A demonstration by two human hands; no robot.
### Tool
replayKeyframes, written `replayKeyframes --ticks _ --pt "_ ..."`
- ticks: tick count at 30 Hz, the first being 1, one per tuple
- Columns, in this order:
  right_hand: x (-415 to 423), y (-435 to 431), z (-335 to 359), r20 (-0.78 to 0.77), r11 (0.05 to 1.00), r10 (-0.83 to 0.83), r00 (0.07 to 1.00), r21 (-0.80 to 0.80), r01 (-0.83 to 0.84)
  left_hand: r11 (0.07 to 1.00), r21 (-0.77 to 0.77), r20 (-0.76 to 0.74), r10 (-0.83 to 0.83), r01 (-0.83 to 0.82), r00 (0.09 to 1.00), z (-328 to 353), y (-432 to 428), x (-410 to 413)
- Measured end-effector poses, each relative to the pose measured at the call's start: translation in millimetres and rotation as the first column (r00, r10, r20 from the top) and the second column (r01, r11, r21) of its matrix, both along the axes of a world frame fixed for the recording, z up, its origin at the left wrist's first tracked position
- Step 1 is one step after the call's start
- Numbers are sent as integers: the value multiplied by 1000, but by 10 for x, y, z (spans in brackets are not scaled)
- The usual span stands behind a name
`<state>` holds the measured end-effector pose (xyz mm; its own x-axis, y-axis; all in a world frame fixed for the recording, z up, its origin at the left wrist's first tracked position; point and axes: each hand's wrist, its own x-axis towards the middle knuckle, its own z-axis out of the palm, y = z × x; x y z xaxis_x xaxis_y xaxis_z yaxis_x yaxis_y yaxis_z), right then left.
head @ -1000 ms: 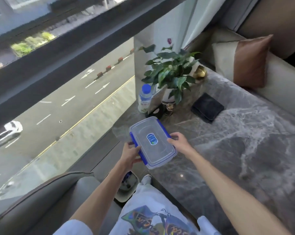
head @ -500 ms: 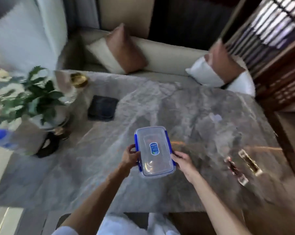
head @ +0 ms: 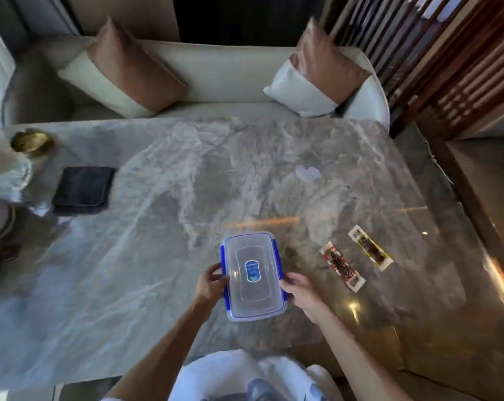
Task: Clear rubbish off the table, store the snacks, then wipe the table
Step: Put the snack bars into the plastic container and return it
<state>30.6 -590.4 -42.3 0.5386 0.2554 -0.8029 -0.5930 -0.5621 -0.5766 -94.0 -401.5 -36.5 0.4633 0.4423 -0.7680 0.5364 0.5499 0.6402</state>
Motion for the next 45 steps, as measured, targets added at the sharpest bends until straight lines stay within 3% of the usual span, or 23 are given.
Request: replayKeyframes --ticks 5,11,17,22,24,30,33,36,38,41,45 --pt "143 89 -69 -6 999 33 999 19 -33 994 2 14 107 -107 994 8 -22 -46" --pt "83 205 -129 -9 994 -89 996 66 90 986 -37 6 164 -164 986 -89 -135 -79" --pt "39 229 -201 35 978 -210 977 5 210 951 127 -33 290 -283 957 -202 -232 -5" --pt "-10 286 -230 80 958 -257 963 -111 265 904 345 -191 330 -251 925 -341 -227 70" --pt "-6 287 -243 72 967 -222 972 -112 229 906 352 -215 322 -234 922 -388 -209 74" --pt "213 213 -164 121 982 -164 979 -70 174 916 394 -276 193 -72 942 -381 -69 -25" --pt "288 108 -50 326 984 -24 945 -159 80 759 644 -224 69 95 972 -242 95 5" --pt "116 58 -1 267 971 203 942 -181 -158 571 779 -226 -130 259 965 -81 341 325" --pt "-72 76 -23 161 968 227 961 -146 -204 508 735 -312 -336 450 888 -14 452 653" --pt "-186 75 -66 179 994 105 978 -31 -101 447 564 -377 -609 695 698 5 553 1036" --pt "-129 -153 -13 179 1000 -9 984 -2 9 384 495 -379 -712 780 591 -23 684 1090"
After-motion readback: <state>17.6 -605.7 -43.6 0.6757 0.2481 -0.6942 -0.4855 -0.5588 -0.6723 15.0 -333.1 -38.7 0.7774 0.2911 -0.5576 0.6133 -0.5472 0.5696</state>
